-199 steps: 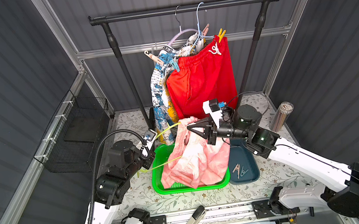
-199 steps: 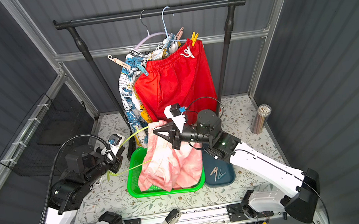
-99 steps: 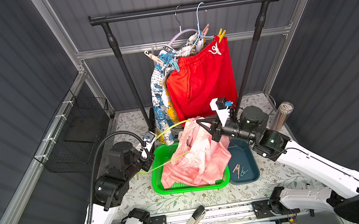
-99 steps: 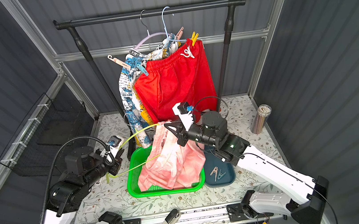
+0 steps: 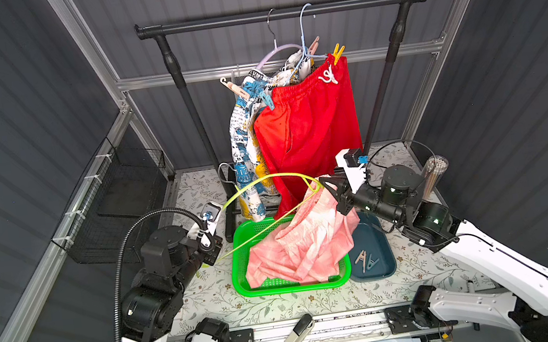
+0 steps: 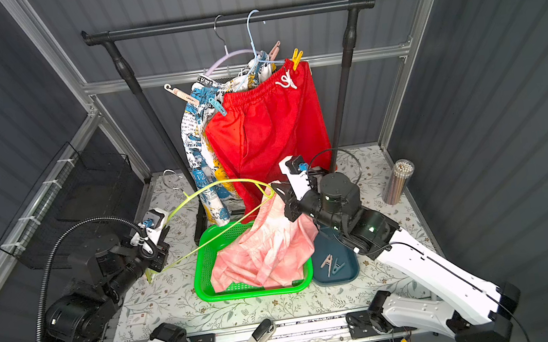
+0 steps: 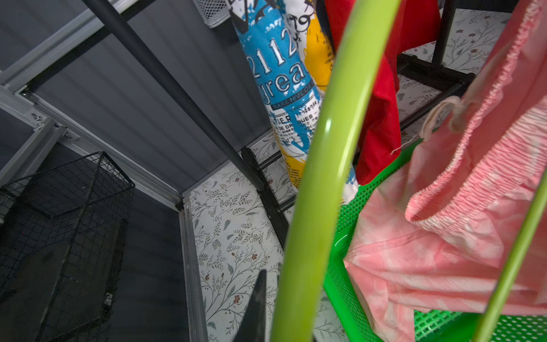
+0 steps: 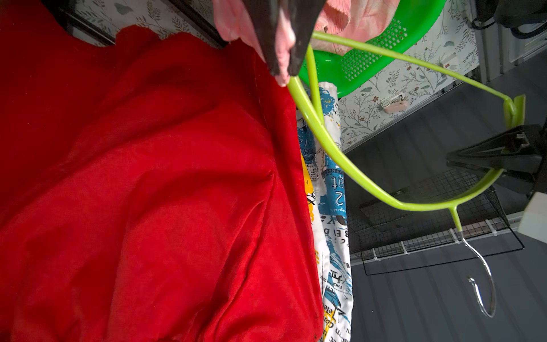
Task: Remove the clothespins securing shorts to the hanger
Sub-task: Remove the shorts from the hanger.
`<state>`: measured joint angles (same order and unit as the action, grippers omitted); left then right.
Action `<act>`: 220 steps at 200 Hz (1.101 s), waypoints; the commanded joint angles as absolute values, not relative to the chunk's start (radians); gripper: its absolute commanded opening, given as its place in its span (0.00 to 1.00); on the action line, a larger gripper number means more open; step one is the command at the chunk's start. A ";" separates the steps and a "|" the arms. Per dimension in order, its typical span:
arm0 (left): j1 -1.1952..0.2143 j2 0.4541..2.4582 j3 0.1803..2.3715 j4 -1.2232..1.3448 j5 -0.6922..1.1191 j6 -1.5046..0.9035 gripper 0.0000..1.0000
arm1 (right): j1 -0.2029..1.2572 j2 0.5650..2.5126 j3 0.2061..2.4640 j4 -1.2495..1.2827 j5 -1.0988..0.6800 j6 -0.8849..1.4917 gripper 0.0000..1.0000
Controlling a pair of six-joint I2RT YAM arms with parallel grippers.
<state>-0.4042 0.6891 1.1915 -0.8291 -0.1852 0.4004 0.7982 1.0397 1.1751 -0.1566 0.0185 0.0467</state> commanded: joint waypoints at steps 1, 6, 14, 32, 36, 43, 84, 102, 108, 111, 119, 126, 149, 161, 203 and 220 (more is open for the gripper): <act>-0.396 0.680 1.232 -0.746 -0.294 0.328 0.00 | 0.808 1.023 1.197 -0.194 0.032 0.028 0.00; -0.396 0.677 1.235 -0.737 -0.314 0.321 0.00 | 0.810 1.023 1.199 -0.198 0.021 0.028 0.00; -0.396 0.676 1.236 -0.718 -0.353 0.306 0.00 | 0.814 1.025 1.206 -0.207 0.008 0.029 0.00; -0.396 0.671 1.243 -0.679 -0.462 0.264 0.00 | 0.829 1.037 1.229 -0.228 0.003 0.028 0.00; -0.396 0.670 1.246 -0.671 -0.486 0.253 0.00 | 0.832 1.039 1.234 -0.231 0.006 0.028 0.00; -0.396 0.668 1.252 -0.660 -0.518 0.234 0.00 | 0.840 1.042 1.237 -0.235 0.005 0.029 0.00; -0.396 0.708 1.329 -0.710 -0.445 0.179 0.00 | 0.863 1.087 1.244 -0.219 -0.033 0.076 0.00; -0.395 0.739 1.344 -0.726 -0.439 0.169 0.00 | 0.885 1.150 1.239 -0.170 -0.080 0.112 0.00; -0.396 0.741 1.340 -0.721 -0.431 0.169 0.00 | 0.892 1.170 1.235 -0.147 -0.102 0.122 0.00; -0.396 0.741 1.337 -0.716 -0.425 0.169 0.00 | 0.897 1.181 1.235 -0.136 -0.110 0.125 0.00; -0.396 0.735 1.329 -0.704 -0.407 0.169 0.00 | 0.907 1.210 1.236 -0.114 -0.121 0.130 0.00; -0.396 0.729 1.323 -0.695 -0.397 0.168 0.00 | 0.913 1.235 1.243 -0.097 -0.126 0.133 0.00; -0.396 0.723 1.317 -0.691 -0.384 0.165 0.00 | 0.916 1.329 1.288 -0.069 -0.150 0.151 0.00; -0.396 0.725 1.321 -0.703 -0.381 0.163 0.00 | 0.917 1.377 1.321 -0.060 -0.177 0.167 0.00; -0.396 0.702 1.305 -0.703 -0.413 0.160 0.00 | 0.954 1.519 1.389 0.009 -0.258 0.226 0.00; -0.396 0.702 1.308 -0.710 -0.401 0.157 0.00 | 0.975 1.577 1.426 0.021 -0.288 0.244 0.00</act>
